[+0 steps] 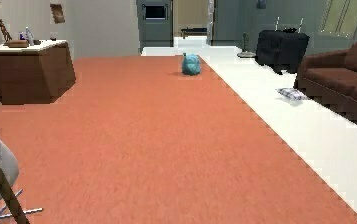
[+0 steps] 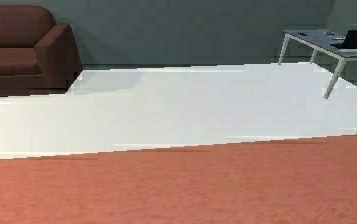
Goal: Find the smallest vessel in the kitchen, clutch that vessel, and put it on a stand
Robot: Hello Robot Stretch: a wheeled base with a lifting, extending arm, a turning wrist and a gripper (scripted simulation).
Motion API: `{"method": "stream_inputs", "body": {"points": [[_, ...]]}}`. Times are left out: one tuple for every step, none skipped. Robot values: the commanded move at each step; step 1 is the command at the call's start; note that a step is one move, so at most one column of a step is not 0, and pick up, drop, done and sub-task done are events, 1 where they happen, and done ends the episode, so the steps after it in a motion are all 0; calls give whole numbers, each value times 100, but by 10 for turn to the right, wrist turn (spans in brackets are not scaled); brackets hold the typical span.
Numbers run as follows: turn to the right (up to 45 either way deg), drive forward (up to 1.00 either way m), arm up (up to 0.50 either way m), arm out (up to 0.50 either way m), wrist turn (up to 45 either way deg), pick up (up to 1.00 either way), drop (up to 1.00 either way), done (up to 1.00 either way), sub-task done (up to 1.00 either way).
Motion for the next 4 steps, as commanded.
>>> {"method": "stream_inputs", "body": {"points": [[-30, 0, 0, 0, 0, 0, 0, 0, 0], [0, 65, 0, 0, 0, 0, 0, 0, 0], [0, 35, 0, 0, 0, 0, 0, 0, 0], [-390, 0, 0, 0, 0, 0, 0, 0, 0]]}}
